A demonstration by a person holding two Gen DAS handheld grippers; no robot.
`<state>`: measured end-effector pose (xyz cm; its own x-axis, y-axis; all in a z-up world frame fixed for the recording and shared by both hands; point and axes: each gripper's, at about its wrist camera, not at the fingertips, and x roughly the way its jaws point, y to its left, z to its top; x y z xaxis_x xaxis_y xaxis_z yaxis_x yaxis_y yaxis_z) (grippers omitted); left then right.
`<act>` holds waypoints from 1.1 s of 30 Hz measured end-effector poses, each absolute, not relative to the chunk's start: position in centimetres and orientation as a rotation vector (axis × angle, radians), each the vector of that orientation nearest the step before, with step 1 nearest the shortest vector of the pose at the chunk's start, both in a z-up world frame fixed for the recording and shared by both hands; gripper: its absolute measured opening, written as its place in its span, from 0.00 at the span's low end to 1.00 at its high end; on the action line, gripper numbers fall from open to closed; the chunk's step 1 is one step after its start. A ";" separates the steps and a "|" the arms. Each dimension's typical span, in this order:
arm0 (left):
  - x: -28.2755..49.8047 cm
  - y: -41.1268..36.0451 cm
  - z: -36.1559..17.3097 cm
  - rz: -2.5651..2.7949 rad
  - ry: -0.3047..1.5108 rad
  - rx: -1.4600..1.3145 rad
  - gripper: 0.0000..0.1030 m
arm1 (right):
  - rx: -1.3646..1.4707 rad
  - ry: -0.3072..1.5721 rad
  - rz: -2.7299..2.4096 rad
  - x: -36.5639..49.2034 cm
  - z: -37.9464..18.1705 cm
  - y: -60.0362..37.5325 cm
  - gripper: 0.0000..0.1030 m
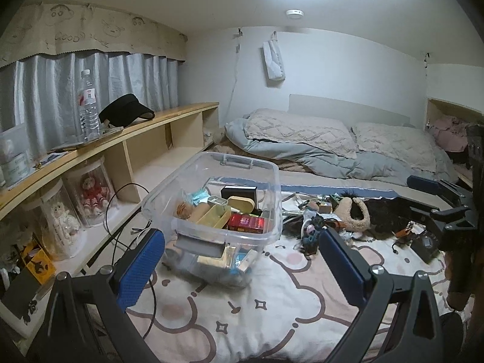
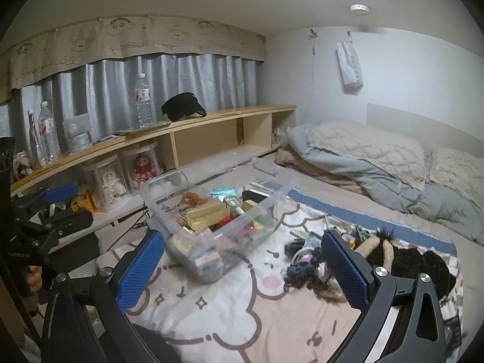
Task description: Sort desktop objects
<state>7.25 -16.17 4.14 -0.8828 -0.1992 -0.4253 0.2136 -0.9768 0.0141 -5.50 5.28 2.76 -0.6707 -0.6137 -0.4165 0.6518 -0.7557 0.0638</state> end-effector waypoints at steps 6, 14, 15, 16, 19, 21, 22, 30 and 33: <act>7.8 -15.7 3.0 -2.838 0.022 0.660 1.00 | 0.569 0.111 -2.378 -4.9 1.6 6.1 1.00; 8.1 -15.9 2.3 -2.821 0.032 0.681 1.00 | 0.577 0.129 -2.377 -4.4 1.0 6.2 1.00; 8.1 -16.0 2.3 -2.821 0.035 0.681 1.00 | 0.579 0.130 -2.377 -4.3 1.0 6.2 1.00; 8.2 -16.0 2.2 -2.820 0.035 0.681 1.00 | 0.580 0.131 -2.376 -4.2 0.9 6.2 1.00; 8.2 -16.0 2.2 -2.818 0.033 0.679 1.00 | 0.584 0.137 -2.376 -4.1 0.8 6.2 1.00; 8.2 -16.0 2.2 -2.819 0.034 0.678 1.00 | 0.583 0.138 -2.377 -4.1 0.8 6.2 1.00; 8.2 -16.0 2.2 -2.819 0.033 0.678 1.00 | 0.584 0.138 -2.376 -4.1 0.8 6.2 1.00; 8.3 -16.0 2.3 -2.817 0.028 0.677 1.00 | 0.591 0.142 -2.378 -4.1 0.7 6.1 1.00; 8.3 -16.1 2.4 -2.816 0.024 0.675 1.00 | 0.596 0.144 -2.377 -4.2 0.6 6.1 1.00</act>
